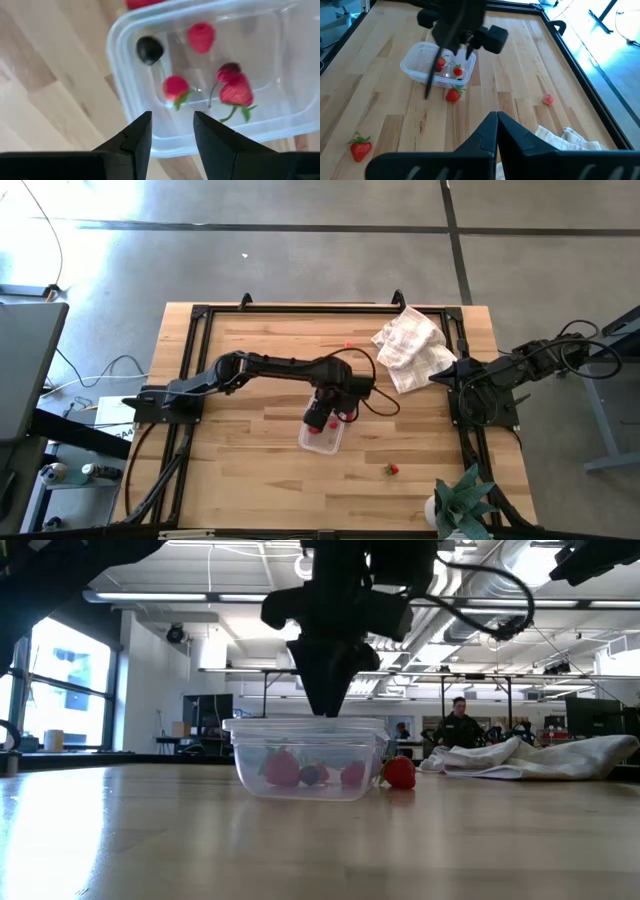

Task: Pick and placing Produce into tupperware
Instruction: Adjust the transparent container

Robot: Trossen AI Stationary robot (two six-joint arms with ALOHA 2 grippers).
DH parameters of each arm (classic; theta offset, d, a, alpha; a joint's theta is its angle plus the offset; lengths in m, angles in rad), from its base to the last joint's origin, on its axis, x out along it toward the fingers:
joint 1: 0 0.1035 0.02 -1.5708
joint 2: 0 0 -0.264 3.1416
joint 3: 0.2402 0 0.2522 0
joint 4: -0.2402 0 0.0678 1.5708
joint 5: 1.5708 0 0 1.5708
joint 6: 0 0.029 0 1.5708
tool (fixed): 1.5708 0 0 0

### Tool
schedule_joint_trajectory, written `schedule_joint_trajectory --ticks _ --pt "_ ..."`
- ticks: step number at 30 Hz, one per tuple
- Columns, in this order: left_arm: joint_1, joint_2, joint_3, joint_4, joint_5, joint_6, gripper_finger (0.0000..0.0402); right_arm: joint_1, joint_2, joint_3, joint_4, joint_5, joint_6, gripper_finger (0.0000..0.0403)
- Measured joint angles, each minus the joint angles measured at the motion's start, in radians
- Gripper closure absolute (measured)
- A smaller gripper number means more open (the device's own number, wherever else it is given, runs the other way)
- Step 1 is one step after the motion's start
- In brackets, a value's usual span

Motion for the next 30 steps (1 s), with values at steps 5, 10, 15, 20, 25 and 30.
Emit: schedule_joint_trajectory --ticks 5,10,15,20,25,30 --pt "0.029 0.000 0.000 -0.021 0.028 0.028 0.0266 0.000 0.000 0.000 0.000 0.000 0.000 0.0402" --pt "0.041 0.000 0.000 -0.020 0.027 0.069 0.0266 0.000 0.000 0.000 0.000 0.000 0.000 0.0402" --pt "0.052 0.000 0.000 -0.020 -0.042 0.071 0.0266 0.000 0.000 0.000 0.000 0.000 0.000 0.0402" --pt "0.058 0.005 0.000 -0.009 -0.073 0.081 0.0266 0.000 0.000 0.000 0.000 0.000 0.000 0.0402" --pt "0.074 0.026 0.000 0.046 -0.067 0.087 0.0266 0.000 0.000 0.000 0.000 0.000 0.000 0.0402" --pt "0.123 0.031 0.000 0.092 -0.006 0.071 0.0266 0.000 0.000 0.000 0.000 0.000 0.000 0.0402"
